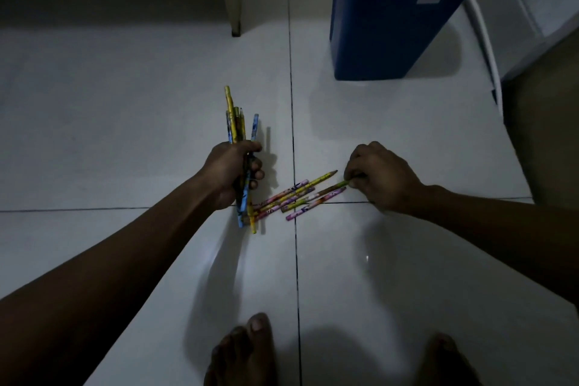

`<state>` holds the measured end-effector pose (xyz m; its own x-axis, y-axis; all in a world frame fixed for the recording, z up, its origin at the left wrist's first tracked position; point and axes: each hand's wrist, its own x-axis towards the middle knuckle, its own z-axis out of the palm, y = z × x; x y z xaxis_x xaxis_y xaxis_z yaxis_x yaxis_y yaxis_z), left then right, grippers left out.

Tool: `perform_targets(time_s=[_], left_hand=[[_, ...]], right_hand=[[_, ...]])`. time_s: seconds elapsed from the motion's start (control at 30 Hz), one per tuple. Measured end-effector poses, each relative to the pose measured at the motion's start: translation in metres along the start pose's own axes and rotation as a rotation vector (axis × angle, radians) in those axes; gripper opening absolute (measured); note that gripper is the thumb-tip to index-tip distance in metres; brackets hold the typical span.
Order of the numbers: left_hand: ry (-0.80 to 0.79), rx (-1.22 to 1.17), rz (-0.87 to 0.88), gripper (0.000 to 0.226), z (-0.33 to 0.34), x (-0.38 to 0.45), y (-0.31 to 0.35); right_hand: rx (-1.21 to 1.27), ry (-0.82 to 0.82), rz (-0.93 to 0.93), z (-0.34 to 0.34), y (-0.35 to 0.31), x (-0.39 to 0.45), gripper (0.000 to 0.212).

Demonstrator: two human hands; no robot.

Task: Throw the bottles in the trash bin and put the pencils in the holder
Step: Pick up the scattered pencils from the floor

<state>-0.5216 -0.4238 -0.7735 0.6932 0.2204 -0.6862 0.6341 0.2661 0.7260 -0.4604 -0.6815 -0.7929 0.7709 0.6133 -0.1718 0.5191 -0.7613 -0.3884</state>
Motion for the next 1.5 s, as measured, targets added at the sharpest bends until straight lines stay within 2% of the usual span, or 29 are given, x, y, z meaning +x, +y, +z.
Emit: perform_targets(time_s=[0.1, 0.2, 0.3, 0.4, 0.53, 0.63, 0.7, 0.77, 0.87, 0.93, 1.0, 1.03, 1.1, 1.17, 1.33, 1.5], left_hand=[[-0.018, -0.051, -0.023, 0.005, -0.003, 0.001, 0.001], [-0.029, -0.066, -0.034, 0.006, -0.008, 0.003, 0.002], [-0.026, -0.068, -0.037, 0.004, -0.01, 0.004, 0.003], [-0.008, 0.006, 0.011, 0.007, -0.009, 0.003, 0.002], [-0.026, 0.284, 0.125, 0.013, 0.0, -0.004, -0.001], [-0.075, 0.313, 0.137, 0.026, 0.012, -0.009, -0.003], [-0.126, 0.247, 0.125, 0.046, 0.022, -0.013, -0.003], [-0.174, 0.181, 0.107, 0.052, 0.031, -0.015, -0.003], [-0.195, 0.141, 0.097, 0.033, 0.041, -0.015, -0.001], [-0.192, 0.126, 0.093, 0.025, 0.043, -0.014, 0.001], [-0.153, 0.115, 0.1, 0.02, 0.04, -0.013, 0.002], [-0.114, 0.12, 0.11, 0.019, 0.037, -0.012, 0.004], [-0.03, 0.139, 0.131, 0.02, 0.029, -0.009, 0.005], [0.03, 0.147, 0.139, 0.022, 0.02, -0.006, 0.006], [0.1, 0.125, 0.131, 0.023, 0.004, -0.001, 0.005], [0.121, 0.054, 0.125, 0.023, -0.005, 0.001, 0.006]], right_hand=[[0.093, 0.002, 0.03, -0.006, 0.008, -0.002, 0.006], [0.193, -0.01, 0.053, -0.016, 0.018, -0.008, 0.009], [0.402, -0.065, 0.15, -0.025, 0.023, -0.015, 0.02], [0.66, -0.154, 0.249, -0.027, 0.017, -0.021, 0.043], [0.941, -0.157, 0.465, -0.021, 0.002, -0.021, 0.031], [1.142, -0.175, 0.605, -0.017, -0.016, -0.019, 0.027], [1.267, -0.233, 0.596, -0.016, -0.028, -0.018, 0.027], [1.359, -0.303, 0.545, -0.015, -0.042, -0.017, 0.028], [1.42, -0.321, 0.481, -0.011, -0.057, -0.016, 0.034], [1.431, -0.297, 0.462, -0.011, -0.059, -0.013, 0.03], [1.337, -0.236, 0.479, -0.011, -0.058, -0.011, 0.02], [1.169, -0.162, 0.442, -0.01, -0.054, -0.011, 0.015], [0.641, -0.017, 0.234, -0.005, -0.042, -0.013, 0.009], [0.275, -0.007, 0.035, 0.002, -0.035, -0.017, 0.008], [0.012, -0.05, -0.21, 0.022, -0.043, -0.018, 0.022], [-0.165, -0.03, -0.298, 0.033, -0.047, -0.014, 0.016]])
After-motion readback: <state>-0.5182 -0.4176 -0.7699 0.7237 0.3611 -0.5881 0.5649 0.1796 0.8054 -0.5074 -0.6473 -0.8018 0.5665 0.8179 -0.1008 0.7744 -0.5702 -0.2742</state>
